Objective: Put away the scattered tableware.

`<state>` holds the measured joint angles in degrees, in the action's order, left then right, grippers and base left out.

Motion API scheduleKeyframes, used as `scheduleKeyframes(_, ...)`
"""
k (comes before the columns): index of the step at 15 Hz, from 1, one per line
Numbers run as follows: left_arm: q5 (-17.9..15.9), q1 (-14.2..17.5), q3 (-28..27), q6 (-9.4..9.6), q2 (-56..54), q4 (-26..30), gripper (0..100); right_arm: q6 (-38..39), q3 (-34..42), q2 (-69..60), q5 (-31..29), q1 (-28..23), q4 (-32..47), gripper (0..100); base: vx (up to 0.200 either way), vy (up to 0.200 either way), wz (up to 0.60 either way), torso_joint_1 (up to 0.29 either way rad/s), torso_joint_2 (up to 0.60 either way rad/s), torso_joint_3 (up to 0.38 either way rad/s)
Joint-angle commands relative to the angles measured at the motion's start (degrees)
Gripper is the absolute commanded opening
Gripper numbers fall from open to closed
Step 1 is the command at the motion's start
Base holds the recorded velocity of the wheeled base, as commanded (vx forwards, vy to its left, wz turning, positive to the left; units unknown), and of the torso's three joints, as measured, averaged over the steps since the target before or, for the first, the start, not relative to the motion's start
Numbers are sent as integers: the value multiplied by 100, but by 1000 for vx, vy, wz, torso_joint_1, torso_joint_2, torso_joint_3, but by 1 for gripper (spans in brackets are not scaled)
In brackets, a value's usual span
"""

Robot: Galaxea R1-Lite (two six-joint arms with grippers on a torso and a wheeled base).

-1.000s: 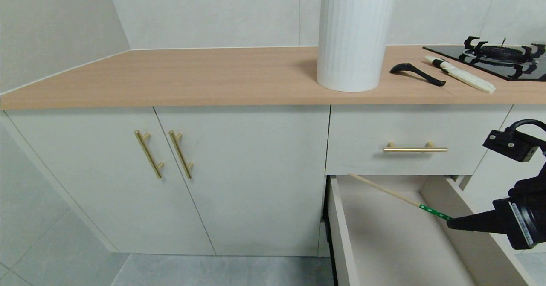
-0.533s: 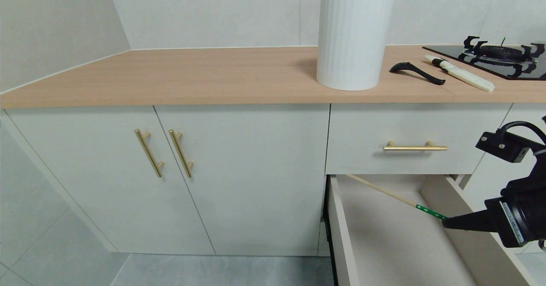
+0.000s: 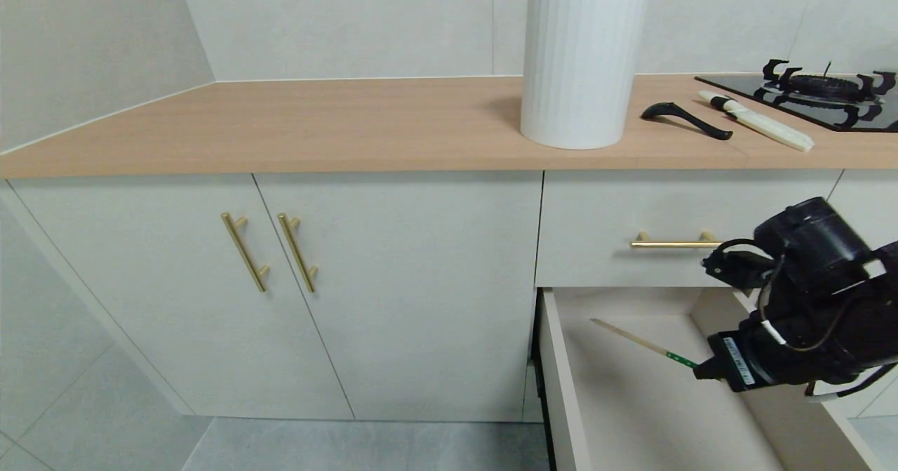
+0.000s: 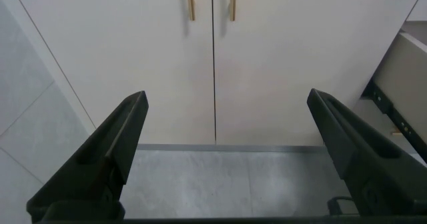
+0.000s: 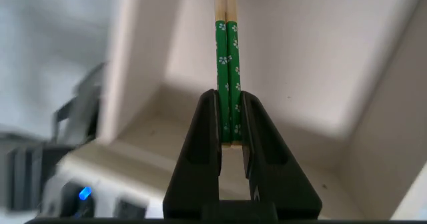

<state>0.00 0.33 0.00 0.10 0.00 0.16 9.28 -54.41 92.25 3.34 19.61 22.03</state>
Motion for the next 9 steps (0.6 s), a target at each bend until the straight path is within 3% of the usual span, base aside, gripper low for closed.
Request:
scheduleKeyframes(1, 0, 2, 0, -1, 9, 2, 100, 232, 27, 1129, -88, 25, -436, 0, 0, 0, 0, 0, 0, 0)
scheduleKeyframes(6, 0, 2, 0, -1, 0, -7, 100, 821, 35, 2447, -106, 130, -1385, 0, 0, 0, 0, 0, 0, 0)
scheduleKeyframes(9, 0, 2, 0, -1, 9, 2, 100, 821, 62, 2799, -106, 280, -1412, 0, 0, 0, 0, 0, 0, 0)
